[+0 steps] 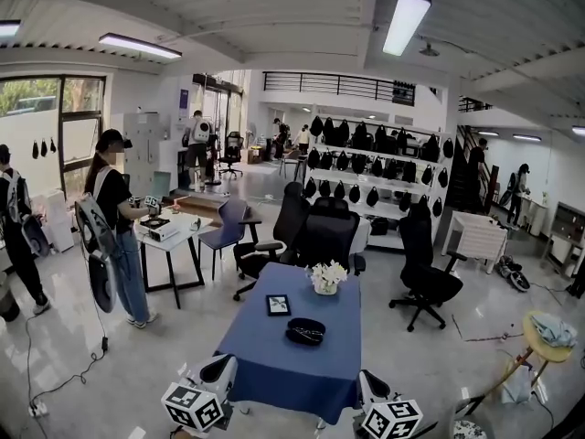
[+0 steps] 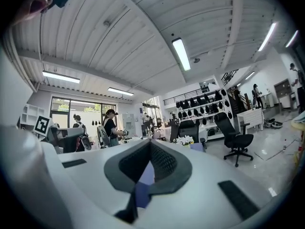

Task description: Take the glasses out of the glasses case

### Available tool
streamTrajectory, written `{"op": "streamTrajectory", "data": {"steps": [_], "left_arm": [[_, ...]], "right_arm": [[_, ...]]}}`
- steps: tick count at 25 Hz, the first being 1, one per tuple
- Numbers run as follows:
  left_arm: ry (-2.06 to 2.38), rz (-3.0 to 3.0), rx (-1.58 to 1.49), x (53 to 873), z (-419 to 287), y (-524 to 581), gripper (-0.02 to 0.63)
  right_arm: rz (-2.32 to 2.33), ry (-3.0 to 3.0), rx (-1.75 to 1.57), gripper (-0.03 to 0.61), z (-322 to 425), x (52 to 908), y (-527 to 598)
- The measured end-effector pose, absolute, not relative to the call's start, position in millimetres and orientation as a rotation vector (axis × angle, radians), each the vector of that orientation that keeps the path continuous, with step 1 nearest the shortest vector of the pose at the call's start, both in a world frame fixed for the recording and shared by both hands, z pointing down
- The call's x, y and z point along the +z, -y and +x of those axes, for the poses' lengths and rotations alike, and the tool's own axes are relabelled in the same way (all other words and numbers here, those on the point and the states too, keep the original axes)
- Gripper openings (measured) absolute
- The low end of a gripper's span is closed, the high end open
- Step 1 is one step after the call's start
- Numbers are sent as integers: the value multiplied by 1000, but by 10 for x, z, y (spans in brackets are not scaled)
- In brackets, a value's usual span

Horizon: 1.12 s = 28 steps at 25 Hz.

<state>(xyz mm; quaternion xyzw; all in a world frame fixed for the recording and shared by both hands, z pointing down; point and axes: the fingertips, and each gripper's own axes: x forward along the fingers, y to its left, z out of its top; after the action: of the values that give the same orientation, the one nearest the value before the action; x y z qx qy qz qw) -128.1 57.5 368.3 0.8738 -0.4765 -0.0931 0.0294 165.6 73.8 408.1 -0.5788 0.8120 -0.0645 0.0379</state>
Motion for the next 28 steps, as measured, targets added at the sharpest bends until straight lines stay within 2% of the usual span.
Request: {"op": "streamTrajectory", "data": {"steps": [28], "left_arm": [[1544, 2606, -260, 3754, -1468, 1005, 17]], "right_arm": [[-1799, -2523, -216, 2, 1601, 4026, 895]]}}
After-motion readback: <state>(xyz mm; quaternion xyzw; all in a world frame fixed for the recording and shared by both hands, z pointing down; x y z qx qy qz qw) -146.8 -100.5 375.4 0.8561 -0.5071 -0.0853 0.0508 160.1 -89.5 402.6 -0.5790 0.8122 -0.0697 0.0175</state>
